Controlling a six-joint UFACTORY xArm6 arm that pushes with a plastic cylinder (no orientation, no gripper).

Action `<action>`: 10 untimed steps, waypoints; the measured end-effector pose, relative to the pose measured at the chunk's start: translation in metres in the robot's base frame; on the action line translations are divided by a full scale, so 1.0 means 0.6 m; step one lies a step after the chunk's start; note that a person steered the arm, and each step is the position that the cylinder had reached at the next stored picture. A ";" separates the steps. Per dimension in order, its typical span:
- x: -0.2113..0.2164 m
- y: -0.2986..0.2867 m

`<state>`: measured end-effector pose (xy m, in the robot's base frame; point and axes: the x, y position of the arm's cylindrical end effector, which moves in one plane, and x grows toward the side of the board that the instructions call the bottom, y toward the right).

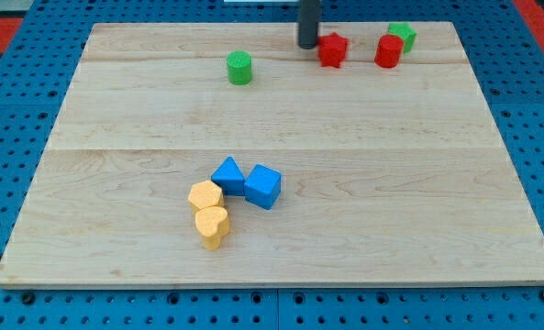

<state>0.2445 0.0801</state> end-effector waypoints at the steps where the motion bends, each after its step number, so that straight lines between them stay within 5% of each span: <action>1: 0.002 -0.016; 2: 0.037 -0.158; 3: 0.151 -0.164; 5: 0.080 -0.302; 7: 0.128 -0.080; 8: 0.052 -0.187; 9: 0.043 -0.150; 10: 0.041 -0.010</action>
<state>0.2692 0.0739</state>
